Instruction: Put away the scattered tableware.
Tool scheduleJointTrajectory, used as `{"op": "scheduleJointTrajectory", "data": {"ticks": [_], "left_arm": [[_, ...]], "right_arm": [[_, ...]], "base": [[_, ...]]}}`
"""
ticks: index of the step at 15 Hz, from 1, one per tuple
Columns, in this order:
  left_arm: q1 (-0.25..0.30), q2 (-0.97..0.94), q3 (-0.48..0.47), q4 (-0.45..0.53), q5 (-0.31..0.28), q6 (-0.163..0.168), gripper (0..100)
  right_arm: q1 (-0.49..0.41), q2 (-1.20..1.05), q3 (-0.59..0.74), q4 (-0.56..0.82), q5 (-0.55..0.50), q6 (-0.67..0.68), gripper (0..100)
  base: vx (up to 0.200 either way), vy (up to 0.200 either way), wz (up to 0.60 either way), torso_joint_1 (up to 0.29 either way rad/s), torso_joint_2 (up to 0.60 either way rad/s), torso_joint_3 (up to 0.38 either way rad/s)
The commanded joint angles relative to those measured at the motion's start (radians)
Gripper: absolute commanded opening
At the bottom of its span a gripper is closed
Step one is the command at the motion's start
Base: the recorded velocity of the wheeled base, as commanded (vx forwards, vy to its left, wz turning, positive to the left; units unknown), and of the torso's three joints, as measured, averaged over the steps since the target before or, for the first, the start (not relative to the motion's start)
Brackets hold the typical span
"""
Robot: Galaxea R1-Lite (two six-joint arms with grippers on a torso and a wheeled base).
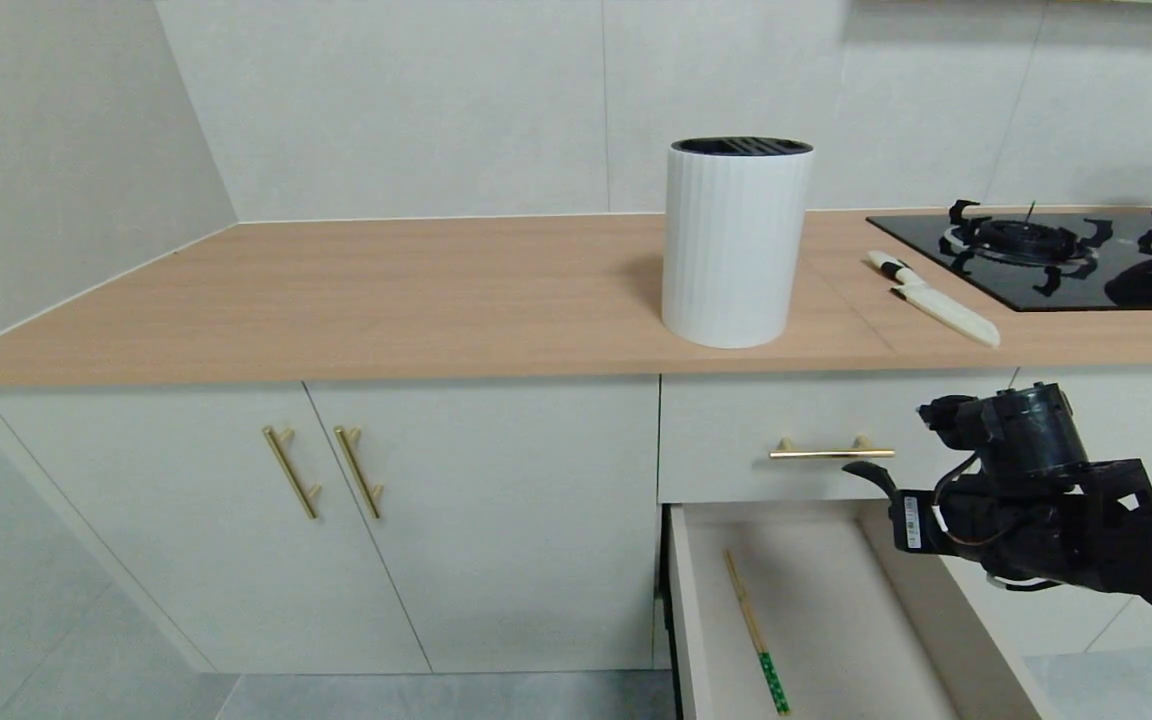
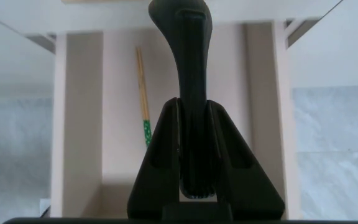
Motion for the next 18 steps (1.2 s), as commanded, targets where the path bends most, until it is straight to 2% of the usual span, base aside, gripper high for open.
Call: {"op": "scheduleJointTrajectory", "data": {"ticks": [1,10,18], "left_arm": [[0.0,0.001,0.0,0.0,0.0,0.0,100],[0.0,0.001,0.0,0.0,0.0,0.0,100],[0.0,0.001,0.0,0.0,0.0,0.0,100]], "right_arm": [[0.0,0.01,0.0,0.0,0.0,0.0,0],[0.0,0.016,0.005,-0.002,0.0,0.0,0],[0.003,0.08,0.012,-0.039,0.0,-0.002,0]], "base": [[0.0,0.0,0.0,-0.173,0.47,0.3],[0.0,0.0,0.0,-0.129,0.43,0.302],[0.0,0.0,0.0,-0.009,0.03,0.027]]}}
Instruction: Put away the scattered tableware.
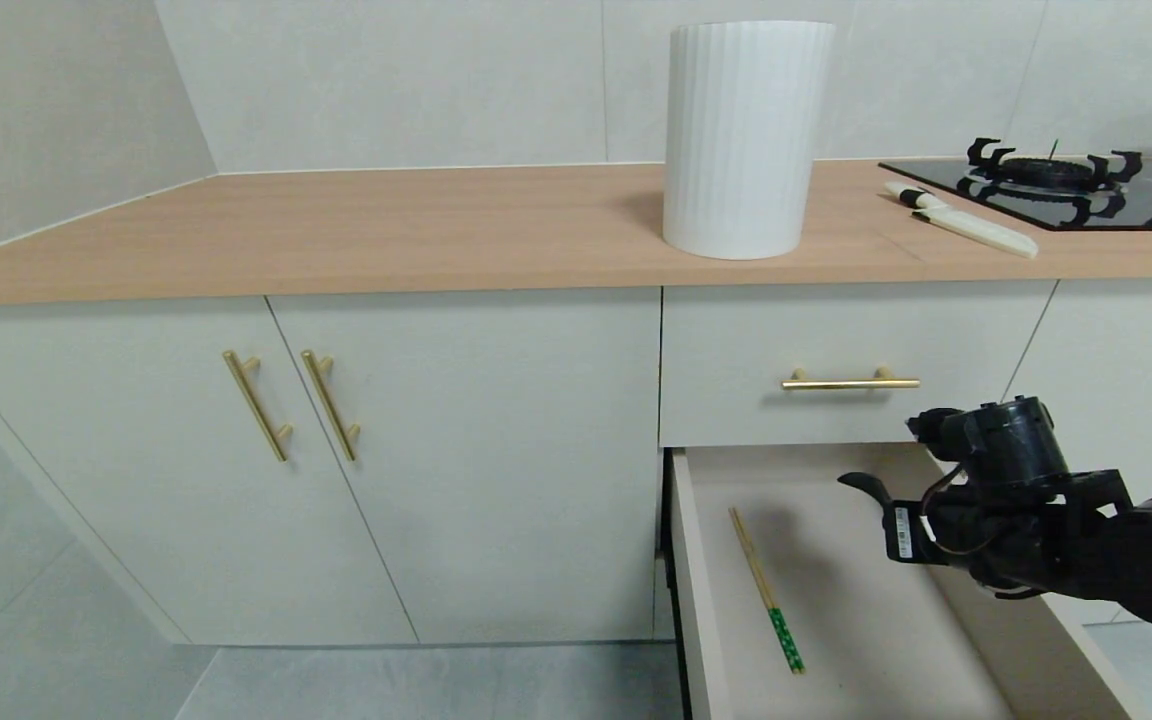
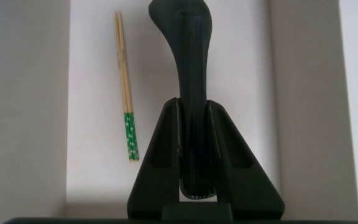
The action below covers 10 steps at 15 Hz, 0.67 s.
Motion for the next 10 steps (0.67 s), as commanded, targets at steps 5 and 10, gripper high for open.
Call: {"op": "scheduleJointTrajectory", "data": {"ticks": [5,10], "left_arm": [[0.0,0.001,0.0,0.0,0.0,0.0,100],[0.0,0.001,0.001,0.0,0.0,0.0,100]], "right_arm": [[0.091,0.212,0.035,-0.219,-0.004,0.003,0],[0.095,0.367,0.026,-0.315,-0.026,0.004,0]], "base": [[0.0,0.0,0.0,0.0,0.0,0.0],[0.0,0.0,0.0,0.0,0.0,0.0]]}}
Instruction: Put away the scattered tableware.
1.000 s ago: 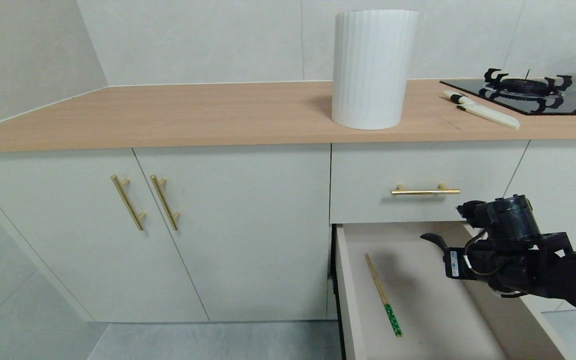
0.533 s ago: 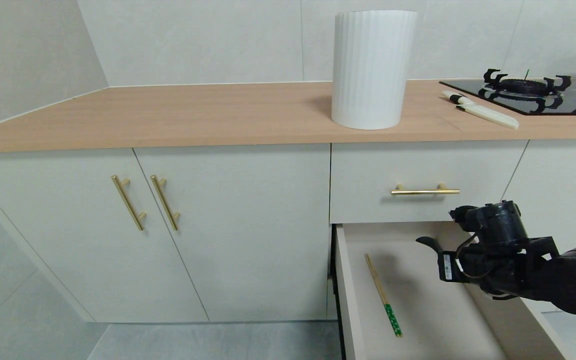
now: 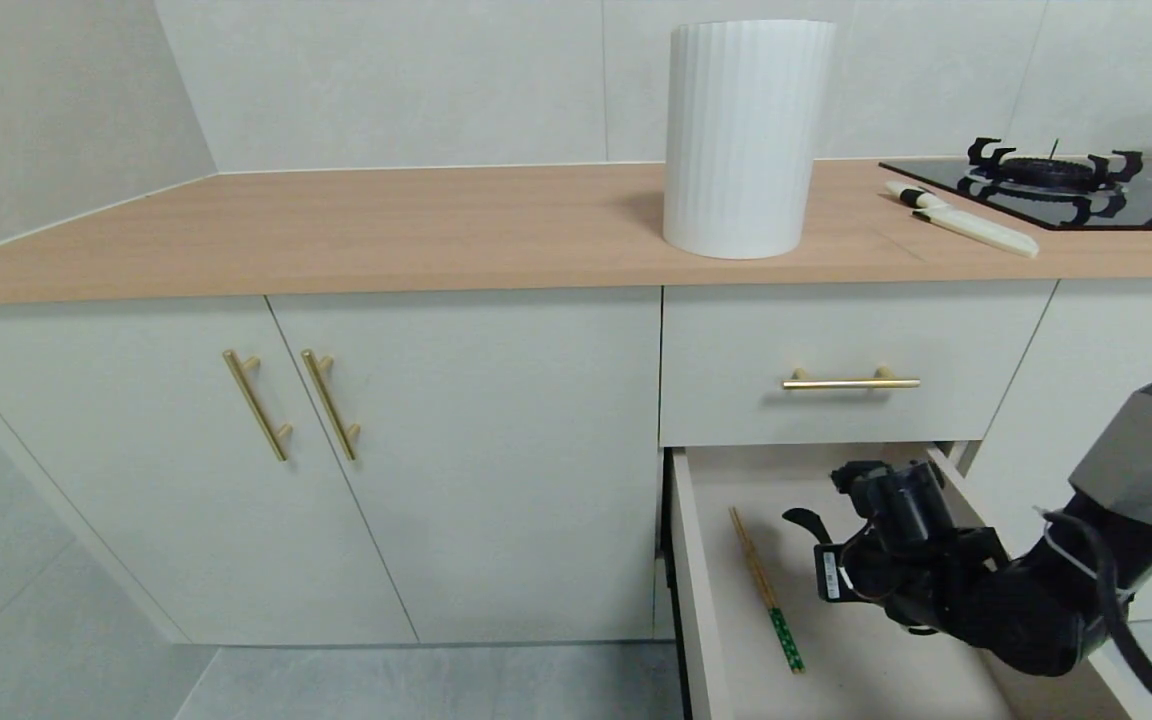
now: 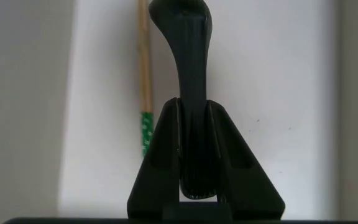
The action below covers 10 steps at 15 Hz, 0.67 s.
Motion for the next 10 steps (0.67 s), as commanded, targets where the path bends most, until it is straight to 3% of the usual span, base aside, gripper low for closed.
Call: {"op": "scheduleJointTrajectory", "data": {"ticks": [1,10], "left_arm": [[0.0,0.001,-0.001,0.0,0.0,0.0,100],[0.0,0.001,0.0,0.0,0.0,0.0,100]], "right_arm": [[0.004,0.105,0.001,-0.035,-0.005,0.0,0],[0.006,0.18,-0.011,-0.052,-0.042,-0.006,0]], "base": [[0.0,0.0,0.0,0.0,0.0,0.0],[0.0,0.0,0.0,0.0,0.0,0.0]]}}
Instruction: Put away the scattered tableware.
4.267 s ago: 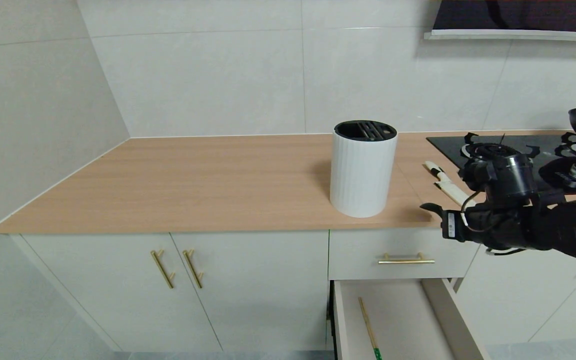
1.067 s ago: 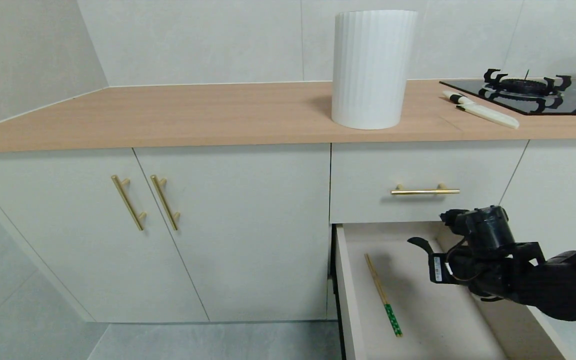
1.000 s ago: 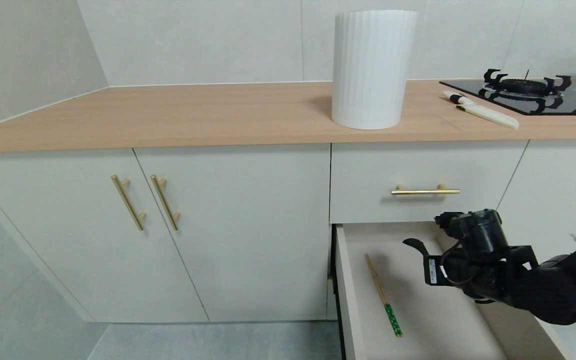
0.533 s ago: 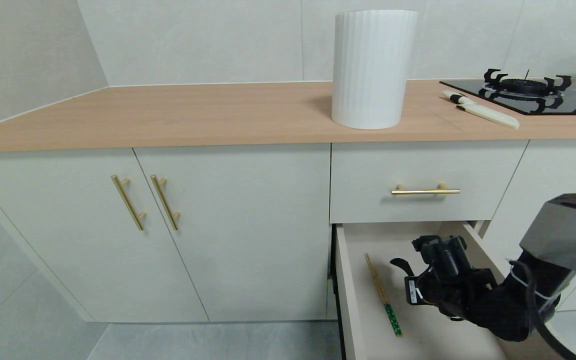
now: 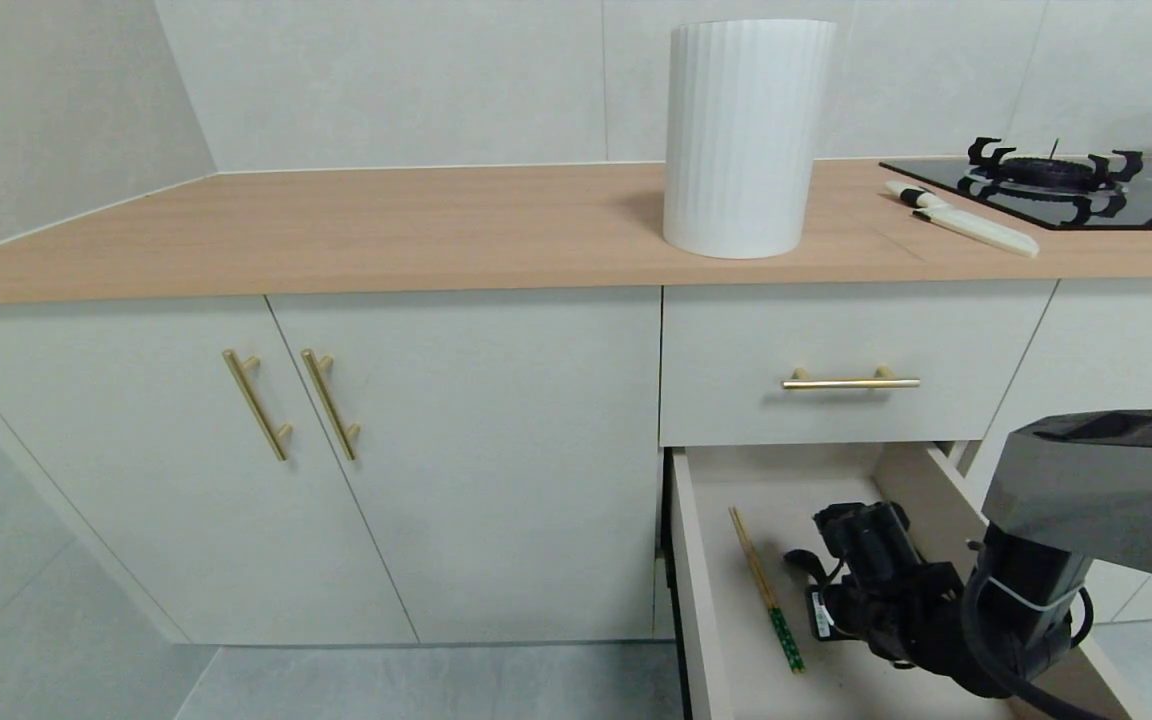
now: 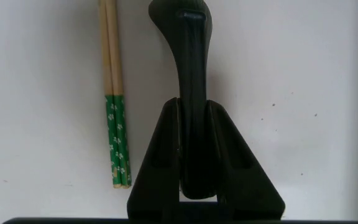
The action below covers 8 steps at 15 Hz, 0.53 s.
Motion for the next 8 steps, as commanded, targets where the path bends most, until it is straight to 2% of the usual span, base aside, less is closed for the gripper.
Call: {"op": "scheduleJointTrajectory", "data": {"ticks": [1,6,7,8], "left_arm": [[0.001,0.001,0.0,0.0,0.0,0.0,100],[0.001,0.001,0.001,0.0,0.0,0.0,100],[0.001,0.001,0.0,0.0,0.0,0.0,100],[0.001,0.001,0.0,0.0,0.0,0.0,100]], "right_arm": [[0.0,0.008,-0.001,0.0,0.0,0.0,0],[0.0,0.011,-0.001,0.0,-0.001,0.0,0],[0.0,0.011,-0.001,0.0,-0.001,0.002,100],[0.0,0.011,-0.001,0.0,-0.001,0.002,100]], "base": [[0.0,0.0,0.0,0.0,0.0,0.0],[0.0,0.0,0.0,0.0,0.0,0.0],[0.0,0.0,0.0,0.0,0.0,0.0],[0.0,0.0,0.0,0.0,0.0,0.0]]}}
